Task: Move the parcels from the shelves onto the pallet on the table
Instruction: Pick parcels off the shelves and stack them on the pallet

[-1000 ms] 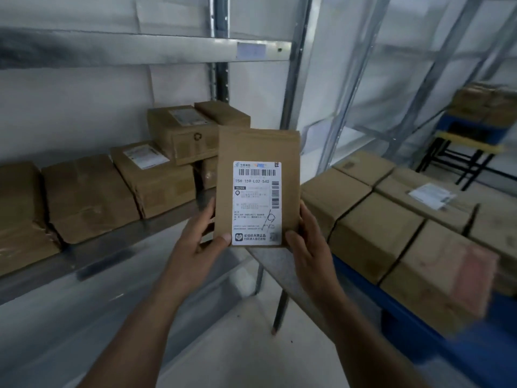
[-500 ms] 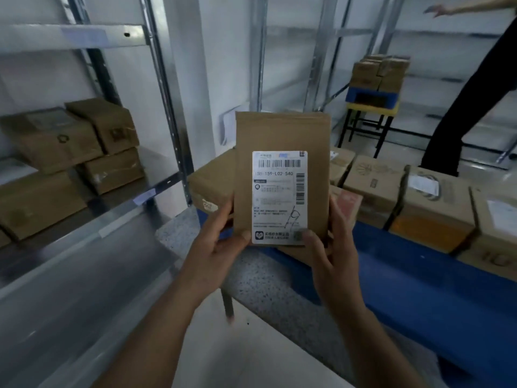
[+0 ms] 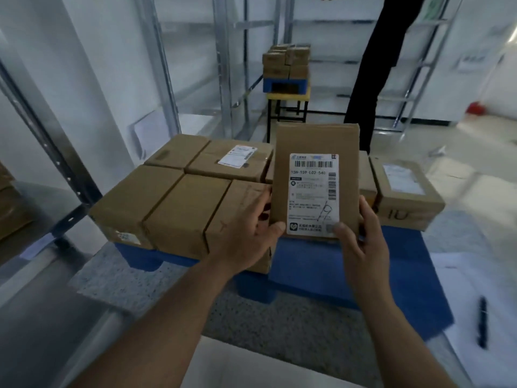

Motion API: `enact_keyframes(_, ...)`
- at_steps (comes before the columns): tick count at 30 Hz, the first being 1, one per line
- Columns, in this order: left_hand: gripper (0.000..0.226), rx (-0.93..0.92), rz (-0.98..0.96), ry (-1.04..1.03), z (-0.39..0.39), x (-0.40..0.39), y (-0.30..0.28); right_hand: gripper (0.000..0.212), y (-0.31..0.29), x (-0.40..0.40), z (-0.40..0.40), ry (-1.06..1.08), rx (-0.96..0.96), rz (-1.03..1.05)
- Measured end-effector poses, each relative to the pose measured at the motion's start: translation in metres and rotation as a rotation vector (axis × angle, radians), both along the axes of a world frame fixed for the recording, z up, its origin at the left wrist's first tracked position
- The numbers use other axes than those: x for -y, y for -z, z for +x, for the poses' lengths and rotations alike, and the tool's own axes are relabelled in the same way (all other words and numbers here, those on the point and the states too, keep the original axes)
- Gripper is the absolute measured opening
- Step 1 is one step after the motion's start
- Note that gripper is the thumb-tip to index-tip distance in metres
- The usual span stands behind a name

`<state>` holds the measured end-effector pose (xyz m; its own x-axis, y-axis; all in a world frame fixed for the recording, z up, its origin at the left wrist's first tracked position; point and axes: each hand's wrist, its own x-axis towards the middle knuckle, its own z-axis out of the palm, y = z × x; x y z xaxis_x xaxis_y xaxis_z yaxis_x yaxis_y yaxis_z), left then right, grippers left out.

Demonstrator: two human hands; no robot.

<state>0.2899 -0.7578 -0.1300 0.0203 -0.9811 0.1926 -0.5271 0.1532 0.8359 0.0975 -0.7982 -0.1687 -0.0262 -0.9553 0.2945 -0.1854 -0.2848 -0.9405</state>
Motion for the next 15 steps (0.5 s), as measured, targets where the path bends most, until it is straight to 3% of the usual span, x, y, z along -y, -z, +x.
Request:
enact_keyframes(6,0.063,0.141,0.077,0.064,-0.014,0.029,0.024,0.060,0.025,0.002,-0.014,0.131,-0.057,0.124)
enact_keyframes(8,0.071,0.253,0.140,0.045,-0.012,0.033,0.033,0.060,0.034,-0.001,-0.015,0.153,-0.060,0.184)
enact_keyframes(15,0.061,0.638,0.200,-0.005,-0.006,0.040,0.054,0.056,0.059,0.000,-0.007,0.116,-0.132,0.392)
